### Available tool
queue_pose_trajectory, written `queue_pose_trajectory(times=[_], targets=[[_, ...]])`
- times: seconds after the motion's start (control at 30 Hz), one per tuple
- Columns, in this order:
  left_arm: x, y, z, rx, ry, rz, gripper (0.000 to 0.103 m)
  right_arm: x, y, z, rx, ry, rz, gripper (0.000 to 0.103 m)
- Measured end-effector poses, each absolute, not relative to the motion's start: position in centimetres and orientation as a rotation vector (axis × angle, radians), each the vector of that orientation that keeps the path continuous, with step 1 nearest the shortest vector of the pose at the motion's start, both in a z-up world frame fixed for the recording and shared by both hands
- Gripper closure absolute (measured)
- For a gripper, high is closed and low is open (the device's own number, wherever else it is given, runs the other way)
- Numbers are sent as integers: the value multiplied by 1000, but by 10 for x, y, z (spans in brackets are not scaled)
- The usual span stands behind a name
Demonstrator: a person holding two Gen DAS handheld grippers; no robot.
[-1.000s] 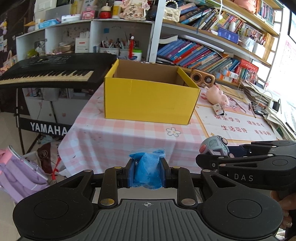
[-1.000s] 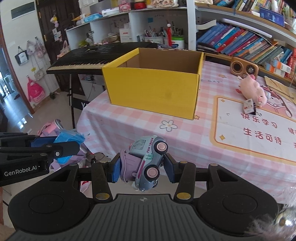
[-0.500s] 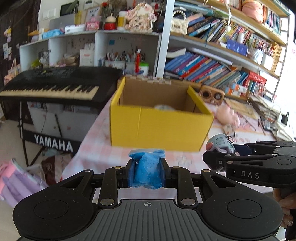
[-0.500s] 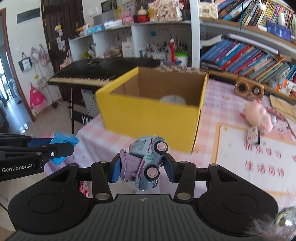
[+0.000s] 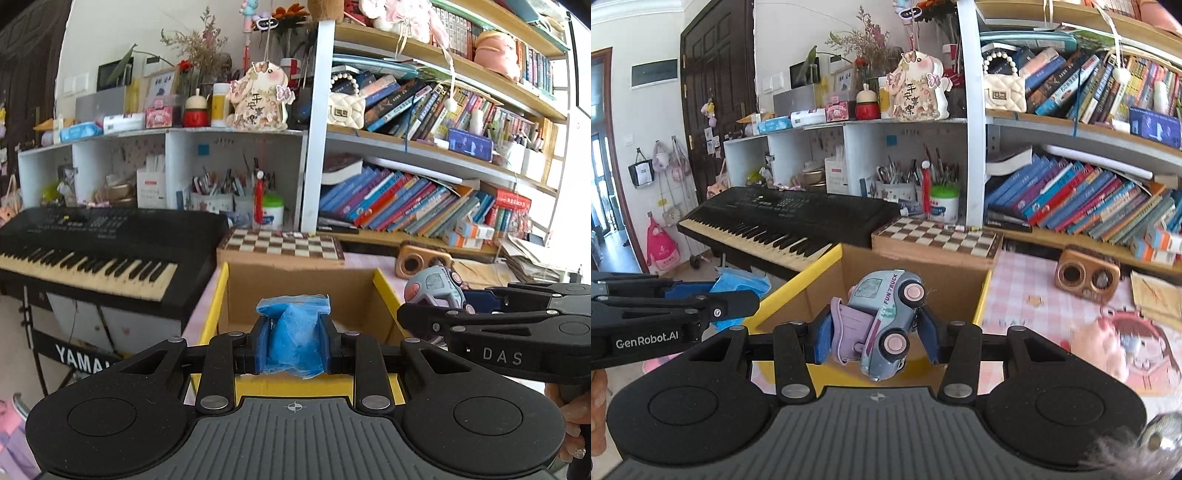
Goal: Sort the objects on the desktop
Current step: 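Lower both into the box and open the left and right grippers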
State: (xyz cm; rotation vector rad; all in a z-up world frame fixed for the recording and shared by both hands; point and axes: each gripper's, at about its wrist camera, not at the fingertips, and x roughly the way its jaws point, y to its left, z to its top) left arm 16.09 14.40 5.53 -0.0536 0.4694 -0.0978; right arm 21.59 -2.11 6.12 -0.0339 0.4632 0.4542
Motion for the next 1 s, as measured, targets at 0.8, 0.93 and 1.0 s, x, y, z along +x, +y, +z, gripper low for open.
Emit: queue_pose_trajectory(times=[0.8,0.93,1.0], targets=[[268,137,14,11,654,-64,77,332,6,12,-255,660,632,58],[277,137,5,14,692,-64,77,336,12,2,-320,695,668,58],[280,137,2,14,707,-67,77,338,15,-4,-344,718,683,58]])
